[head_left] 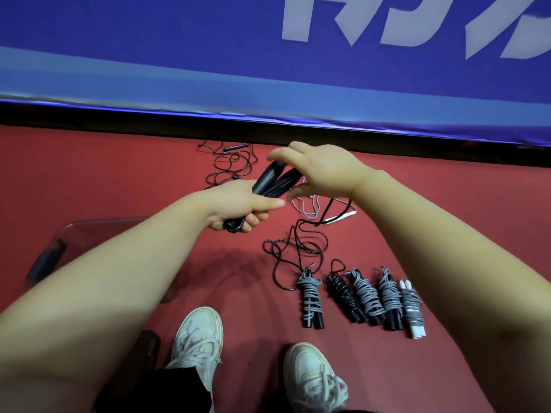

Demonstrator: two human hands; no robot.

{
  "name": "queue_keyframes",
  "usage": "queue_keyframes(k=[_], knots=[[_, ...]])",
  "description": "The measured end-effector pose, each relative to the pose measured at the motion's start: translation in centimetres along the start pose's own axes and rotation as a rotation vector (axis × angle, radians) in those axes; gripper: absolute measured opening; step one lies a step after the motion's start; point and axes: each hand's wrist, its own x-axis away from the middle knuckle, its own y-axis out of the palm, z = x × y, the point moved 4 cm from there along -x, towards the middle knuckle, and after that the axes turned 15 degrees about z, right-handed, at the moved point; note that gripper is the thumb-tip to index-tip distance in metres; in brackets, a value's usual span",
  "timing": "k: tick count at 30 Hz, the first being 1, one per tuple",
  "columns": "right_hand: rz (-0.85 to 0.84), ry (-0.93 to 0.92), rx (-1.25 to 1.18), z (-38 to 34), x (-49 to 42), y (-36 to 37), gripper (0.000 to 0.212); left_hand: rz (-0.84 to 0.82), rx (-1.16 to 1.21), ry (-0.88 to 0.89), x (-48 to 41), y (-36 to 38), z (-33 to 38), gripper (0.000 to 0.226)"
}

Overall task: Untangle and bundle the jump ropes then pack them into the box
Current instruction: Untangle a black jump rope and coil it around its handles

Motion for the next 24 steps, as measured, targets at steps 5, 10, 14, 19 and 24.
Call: queue_keyframes(k=[5,10,14,19,24], knots=[[-0.119,0.068,0.033,1.4,0.6,-0.5,0.035,0.005,0.023,-0.044,0.2,-1.7,-0.8,0.024],[-0.041,-0.097,0.080,0.6,0.4,-0.7,0.038,-0.203,-0.065,-0.124,1.3,-1.4,-0.8,0.018],[-0.118,-0.008,-0.268,0.6,0.8,-0.4,0.047,-0.287,-0.098,-0.135,1.8,-1.1,-1.0,0.030],[0.002,0.101,-0.313,0.0,1.0,-0.7,0.043,-0.282,-0.062,-0.116,1.9,-1.6,-1.1,0.029],[-0.039,0.286,-0.402,-1.0,1.2,1.2,0.039,-0.187,-0.060,-0.018,1.6,-1.4,-0.6,0.031]])
